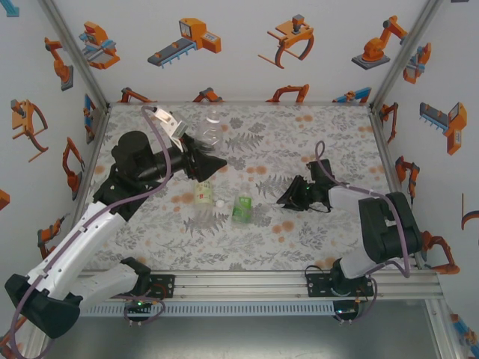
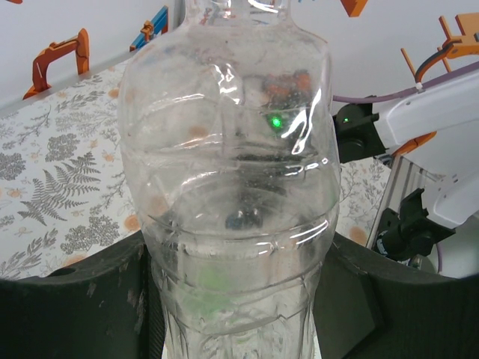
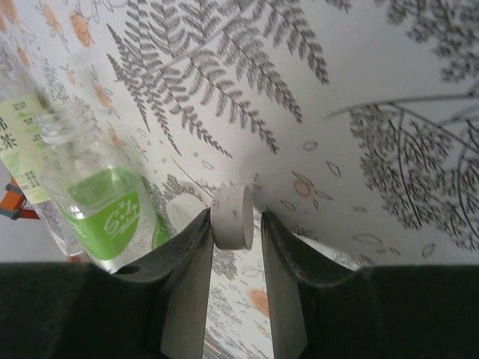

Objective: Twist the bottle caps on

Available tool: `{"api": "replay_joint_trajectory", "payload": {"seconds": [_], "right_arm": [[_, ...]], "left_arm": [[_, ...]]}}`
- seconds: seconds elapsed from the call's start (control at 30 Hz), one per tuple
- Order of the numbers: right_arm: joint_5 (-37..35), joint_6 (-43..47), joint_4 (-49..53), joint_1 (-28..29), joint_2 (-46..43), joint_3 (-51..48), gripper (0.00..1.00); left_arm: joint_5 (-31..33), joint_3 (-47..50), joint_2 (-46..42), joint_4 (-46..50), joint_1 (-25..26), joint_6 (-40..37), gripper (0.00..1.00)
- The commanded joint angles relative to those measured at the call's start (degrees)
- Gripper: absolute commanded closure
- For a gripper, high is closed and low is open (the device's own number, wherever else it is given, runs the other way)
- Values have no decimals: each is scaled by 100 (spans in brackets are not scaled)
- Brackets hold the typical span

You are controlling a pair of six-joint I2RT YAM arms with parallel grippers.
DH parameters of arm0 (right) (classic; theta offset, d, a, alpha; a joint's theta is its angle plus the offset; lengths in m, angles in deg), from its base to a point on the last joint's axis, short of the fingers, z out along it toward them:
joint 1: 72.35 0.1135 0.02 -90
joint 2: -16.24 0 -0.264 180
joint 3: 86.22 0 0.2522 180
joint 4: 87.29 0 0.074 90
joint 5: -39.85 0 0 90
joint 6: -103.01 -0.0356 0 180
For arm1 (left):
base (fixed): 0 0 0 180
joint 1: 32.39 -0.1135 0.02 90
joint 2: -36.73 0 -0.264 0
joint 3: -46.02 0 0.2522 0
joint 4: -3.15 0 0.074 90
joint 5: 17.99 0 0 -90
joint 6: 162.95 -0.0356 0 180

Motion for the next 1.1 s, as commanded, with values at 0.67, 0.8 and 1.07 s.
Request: {"api": "replay_joint_trajectory", "payload": {"seconds": [0.67, 0.8, 1.07], "right_arm": [[-3202, 1097, 3200, 1363, -13, 1907, 38], [-3241, 1129, 3131, 1436, 296, 2098, 41], [-3063, 1172, 2799, 1463, 727, 2138, 50]], "left_arm": [[83, -45, -32, -59, -40, 8, 100], [171, 63, -130, -2, -41, -49, 100], [227, 209, -259, -13, -38, -52, 100]]}}
